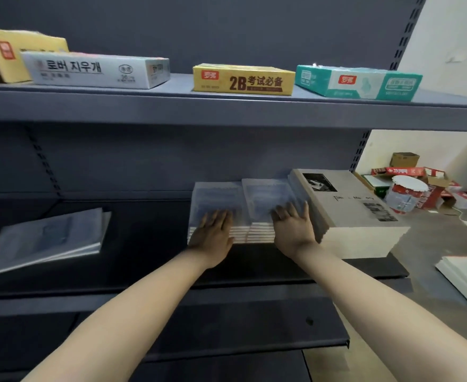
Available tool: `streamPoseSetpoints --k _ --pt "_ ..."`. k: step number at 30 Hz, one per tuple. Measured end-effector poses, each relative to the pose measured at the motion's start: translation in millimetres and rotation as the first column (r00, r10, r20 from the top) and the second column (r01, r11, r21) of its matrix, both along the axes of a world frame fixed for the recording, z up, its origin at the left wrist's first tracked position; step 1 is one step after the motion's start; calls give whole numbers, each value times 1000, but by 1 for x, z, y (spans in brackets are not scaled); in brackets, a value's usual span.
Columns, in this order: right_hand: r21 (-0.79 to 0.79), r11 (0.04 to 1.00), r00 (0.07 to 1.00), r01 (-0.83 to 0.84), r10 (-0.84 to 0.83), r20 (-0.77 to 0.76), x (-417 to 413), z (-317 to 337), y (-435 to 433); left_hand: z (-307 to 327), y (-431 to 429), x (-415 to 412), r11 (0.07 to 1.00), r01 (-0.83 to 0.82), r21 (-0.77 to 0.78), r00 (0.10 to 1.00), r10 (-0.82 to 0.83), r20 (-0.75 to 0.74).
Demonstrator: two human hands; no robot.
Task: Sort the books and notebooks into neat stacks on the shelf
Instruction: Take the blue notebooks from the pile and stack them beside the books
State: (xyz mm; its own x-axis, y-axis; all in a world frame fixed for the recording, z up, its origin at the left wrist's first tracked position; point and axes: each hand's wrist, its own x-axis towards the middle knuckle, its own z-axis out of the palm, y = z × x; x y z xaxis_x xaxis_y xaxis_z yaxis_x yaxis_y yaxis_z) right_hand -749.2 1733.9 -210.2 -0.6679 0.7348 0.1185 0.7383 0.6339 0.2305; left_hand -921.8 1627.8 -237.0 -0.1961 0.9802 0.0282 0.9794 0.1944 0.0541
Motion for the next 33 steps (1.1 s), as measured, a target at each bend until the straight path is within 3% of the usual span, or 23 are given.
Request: streamPoseSetpoints --k 12,20,33 --pt "-19 913 908 -407 403 -117 -147 2 -94 13 -118 -104 932 -348 -98 930 331 -159" --pt "-20 858 854 -513 507 -118 -225 -2 -128 14 -186 -170 842 -518 -151 850 488 -197" --pt "-97 727 733 -680 677 -68 -330 -17 -193 6 -255 -253 747 -636 -193 771 619 -146"
